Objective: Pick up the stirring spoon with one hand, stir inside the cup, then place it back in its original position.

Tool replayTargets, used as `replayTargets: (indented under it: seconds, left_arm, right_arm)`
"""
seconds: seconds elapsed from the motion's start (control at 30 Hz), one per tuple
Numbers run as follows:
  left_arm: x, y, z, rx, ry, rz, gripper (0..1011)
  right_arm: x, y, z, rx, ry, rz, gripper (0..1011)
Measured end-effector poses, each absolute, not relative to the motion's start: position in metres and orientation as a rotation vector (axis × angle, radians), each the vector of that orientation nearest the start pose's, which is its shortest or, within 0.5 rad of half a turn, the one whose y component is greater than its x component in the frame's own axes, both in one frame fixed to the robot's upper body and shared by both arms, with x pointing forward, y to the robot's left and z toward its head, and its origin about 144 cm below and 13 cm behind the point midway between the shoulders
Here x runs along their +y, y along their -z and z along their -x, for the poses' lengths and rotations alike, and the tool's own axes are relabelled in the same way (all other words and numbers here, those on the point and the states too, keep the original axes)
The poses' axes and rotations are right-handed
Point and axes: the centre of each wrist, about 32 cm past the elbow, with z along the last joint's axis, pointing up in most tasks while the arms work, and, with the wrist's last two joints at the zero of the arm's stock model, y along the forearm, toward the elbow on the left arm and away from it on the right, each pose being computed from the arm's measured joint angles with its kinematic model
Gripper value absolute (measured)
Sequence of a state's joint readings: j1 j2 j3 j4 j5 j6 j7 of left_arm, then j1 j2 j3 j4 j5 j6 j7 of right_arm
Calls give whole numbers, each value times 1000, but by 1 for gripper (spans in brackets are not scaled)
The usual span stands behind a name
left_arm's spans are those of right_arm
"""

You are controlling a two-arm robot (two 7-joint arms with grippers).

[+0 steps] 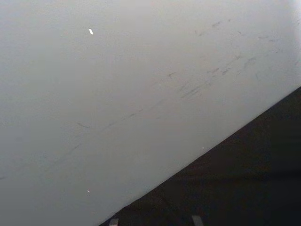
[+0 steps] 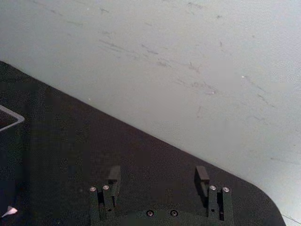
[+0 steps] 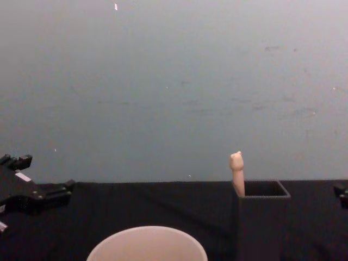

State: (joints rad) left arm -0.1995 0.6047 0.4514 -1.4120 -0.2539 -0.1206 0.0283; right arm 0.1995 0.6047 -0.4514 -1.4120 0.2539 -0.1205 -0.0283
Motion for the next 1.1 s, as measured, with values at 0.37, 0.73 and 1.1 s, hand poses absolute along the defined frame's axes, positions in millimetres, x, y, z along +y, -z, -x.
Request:
replayTargets:
  seconds: [0.37,0.73,1.1]
  left_arm:
    - [310,-1140,-489,-285,-1248,-304,1001]
    - [310,-1140,-489,-285,-1248,-304,1001]
    - [310,-1140,-489,-285,-1248,-304,1001]
  right_arm:
    - [-310,-1140,-489,-285,1248,305,1002]
    - [-307,-1148,-483,-235,1200,253,1002]
    - [-297,-1170,-470,-110,1070,123,1002]
